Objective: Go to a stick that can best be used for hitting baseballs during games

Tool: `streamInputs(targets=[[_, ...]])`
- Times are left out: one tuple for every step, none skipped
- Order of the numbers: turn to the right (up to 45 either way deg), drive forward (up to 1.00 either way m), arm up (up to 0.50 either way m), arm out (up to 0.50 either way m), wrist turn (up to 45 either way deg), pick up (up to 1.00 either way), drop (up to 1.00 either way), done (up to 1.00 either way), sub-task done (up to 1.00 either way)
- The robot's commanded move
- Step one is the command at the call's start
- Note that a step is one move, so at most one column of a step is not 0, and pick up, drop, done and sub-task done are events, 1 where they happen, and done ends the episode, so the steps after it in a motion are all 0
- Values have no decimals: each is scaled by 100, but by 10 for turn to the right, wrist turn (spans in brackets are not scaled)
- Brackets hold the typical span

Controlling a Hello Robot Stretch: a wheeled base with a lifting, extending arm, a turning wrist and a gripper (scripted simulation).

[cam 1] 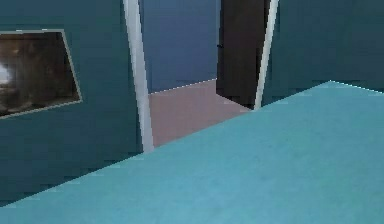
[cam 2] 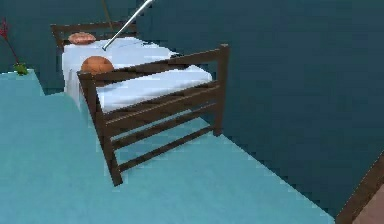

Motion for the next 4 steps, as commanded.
streamInputs(targets=[[0, 100, 0, 0, 0, 0, 0, 0, 0], [0, 25, 0, 0, 0, 0, 0, 0, 0], [450, 0, 0, 0, 0, 0, 0, 0, 0], [60, 0, 0, 0, 0, 0, 0, 0, 0]])
